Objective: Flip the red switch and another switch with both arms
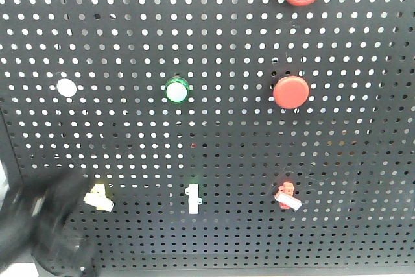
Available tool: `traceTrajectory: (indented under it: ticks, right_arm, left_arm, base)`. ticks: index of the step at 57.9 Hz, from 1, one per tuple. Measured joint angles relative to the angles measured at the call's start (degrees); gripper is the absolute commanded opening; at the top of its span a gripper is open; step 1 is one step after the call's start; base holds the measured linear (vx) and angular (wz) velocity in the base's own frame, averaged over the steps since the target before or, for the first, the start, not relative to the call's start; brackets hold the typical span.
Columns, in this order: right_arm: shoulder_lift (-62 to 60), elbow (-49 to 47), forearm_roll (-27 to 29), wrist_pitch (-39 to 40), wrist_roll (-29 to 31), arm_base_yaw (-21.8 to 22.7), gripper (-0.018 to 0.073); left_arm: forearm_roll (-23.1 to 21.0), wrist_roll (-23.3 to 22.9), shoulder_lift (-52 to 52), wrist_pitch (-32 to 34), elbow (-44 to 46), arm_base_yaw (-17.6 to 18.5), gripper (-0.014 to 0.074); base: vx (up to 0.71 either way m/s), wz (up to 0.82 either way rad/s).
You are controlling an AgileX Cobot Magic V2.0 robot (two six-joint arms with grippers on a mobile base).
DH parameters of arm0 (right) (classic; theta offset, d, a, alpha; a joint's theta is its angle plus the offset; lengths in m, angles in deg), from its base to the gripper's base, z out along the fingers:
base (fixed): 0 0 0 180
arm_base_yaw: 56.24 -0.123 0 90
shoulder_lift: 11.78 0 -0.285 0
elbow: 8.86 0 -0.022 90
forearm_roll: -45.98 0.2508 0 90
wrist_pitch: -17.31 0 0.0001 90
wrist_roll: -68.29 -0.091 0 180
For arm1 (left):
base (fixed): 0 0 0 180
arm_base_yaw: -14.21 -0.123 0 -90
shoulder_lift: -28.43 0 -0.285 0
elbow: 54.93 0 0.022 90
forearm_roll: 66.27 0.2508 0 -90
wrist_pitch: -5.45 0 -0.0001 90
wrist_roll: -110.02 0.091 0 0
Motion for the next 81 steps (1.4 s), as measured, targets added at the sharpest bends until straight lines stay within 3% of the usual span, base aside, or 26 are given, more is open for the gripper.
traceTrajectory:
  ticks: [13, 28, 46, 61, 76, 81]
  right_arm:
    - [0.0, 0.0, -0.1, 0.0, 0.0, 0.0, -0.0006]
    - [0.0, 0.0, -0.1, 0.0, 0.0, 0.0, -0.0006]
    - [0.0, 0.0, -0.1, 0.0, 0.0, 0.0, -0.0006]
    - [0.0, 0.0, -0.1, 0.0, 0.0, 0.0, -0.0006]
    - [0.0, 0.0, -0.1, 0.0, 0.0, 0.0, -0.0006]
    - [0.0, 0.0, -0.1, 0.1, 0.0, 0.0, -0.0006]
  left_arm:
    - [-2.3, 0.6, -3.6, -1.9, 1.8, 0.0, 0.0002]
    - [-9.9, 1.9, -3.5, -5.6, 1.9, 0.4, 0.0002]
    - [-11.8, 2.0, -3.5, -10.9, 1.9, 0.4, 0.0002]
    - [-16.6, 1.9, -2.7, -14.1, 2.3, 0.4, 0.0002]
    - [-18.4, 1.7, -2.3, -16.6, 2.6, 0.3, 0.0002]
    - [-18.4, 1.7, -2.2, -20.7, 2.6, 0.1, 0.0002]
  base:
    - [0.00, 0.00]
    - [0.00, 0.00]
    - [0.00, 0.00]
    - [0.00, 0.00]
    - [0.00, 0.00]
    - [0.00, 0.00]
